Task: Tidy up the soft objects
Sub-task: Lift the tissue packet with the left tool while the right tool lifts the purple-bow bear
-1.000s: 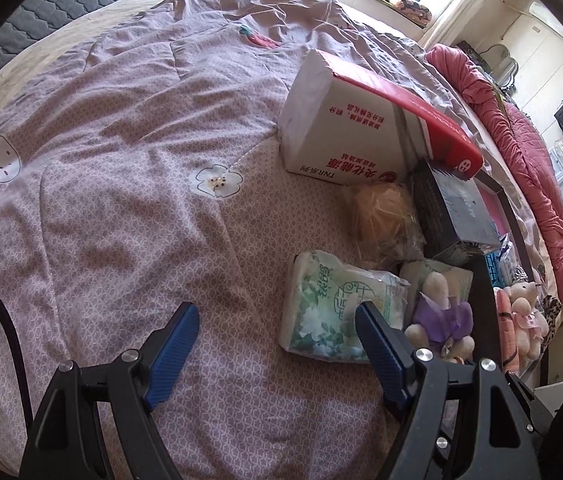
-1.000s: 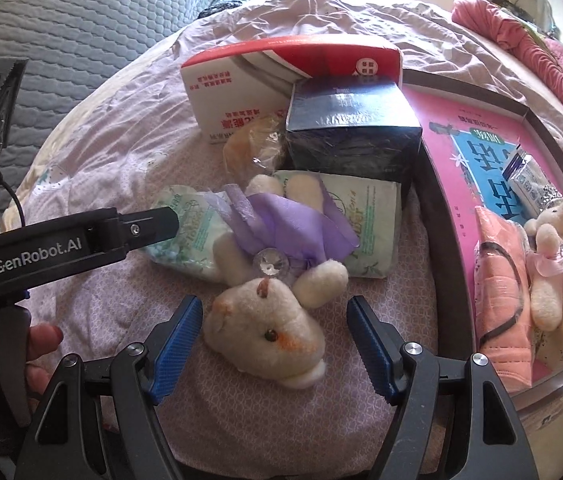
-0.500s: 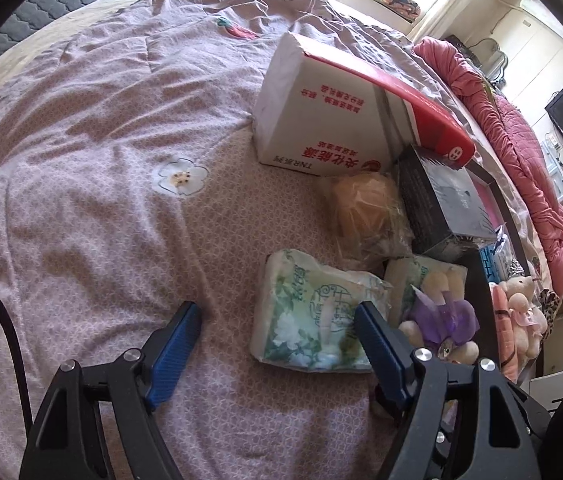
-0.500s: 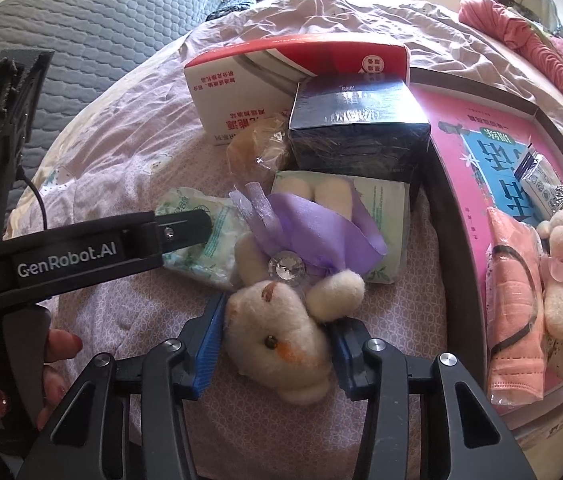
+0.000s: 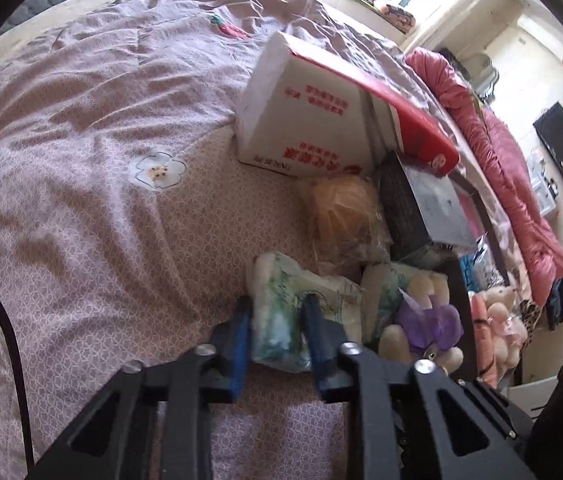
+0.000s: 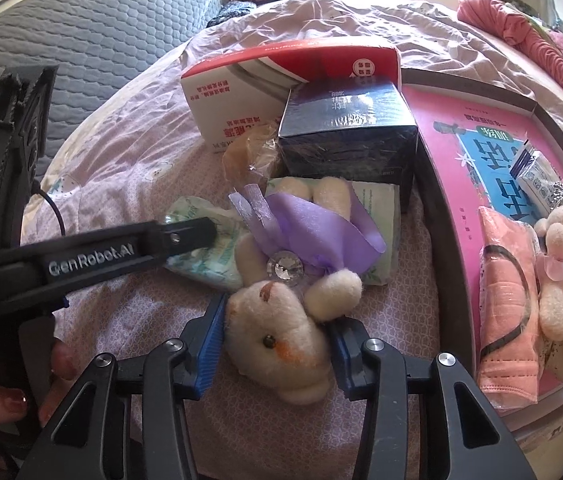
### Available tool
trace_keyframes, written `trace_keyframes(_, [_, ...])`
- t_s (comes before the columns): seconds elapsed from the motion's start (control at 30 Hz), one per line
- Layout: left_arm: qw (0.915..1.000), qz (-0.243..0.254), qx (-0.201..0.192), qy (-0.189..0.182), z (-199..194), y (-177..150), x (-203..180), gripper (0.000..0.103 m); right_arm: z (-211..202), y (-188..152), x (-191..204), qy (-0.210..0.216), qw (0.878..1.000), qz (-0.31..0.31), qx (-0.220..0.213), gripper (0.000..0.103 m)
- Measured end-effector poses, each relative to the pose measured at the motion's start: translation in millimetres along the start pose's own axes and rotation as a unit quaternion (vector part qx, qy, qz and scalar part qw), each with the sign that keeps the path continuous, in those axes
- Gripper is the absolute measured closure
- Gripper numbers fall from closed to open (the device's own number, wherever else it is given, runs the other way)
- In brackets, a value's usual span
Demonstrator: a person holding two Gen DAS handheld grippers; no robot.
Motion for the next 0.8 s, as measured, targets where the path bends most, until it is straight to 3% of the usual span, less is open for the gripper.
trace_keyframes(0.3, [0.9996, 0.022, -0.015, 0.004, -13, -3, -11, 0.085, -11, 2, -2, 0.006, 1.0, 0.001, -0.016, 0.057])
trace_keyframes(0.8, [0.9949, 0.071, -0.063, 0.034, -67, -3, -42, 0.086, -43, 12, -14, 0.005, 0.998, 0.011, -0.059, 0.057])
Point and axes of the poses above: each gripper's, at about its wrist camera, not at the fingertips, and z roughly the way its jaws point, x to its left, y to its top, the point moved 7 cm from there along z, roughly the way its jaws point, and after that the axes turned 8 degrees about -y, right-handed, at the moved point
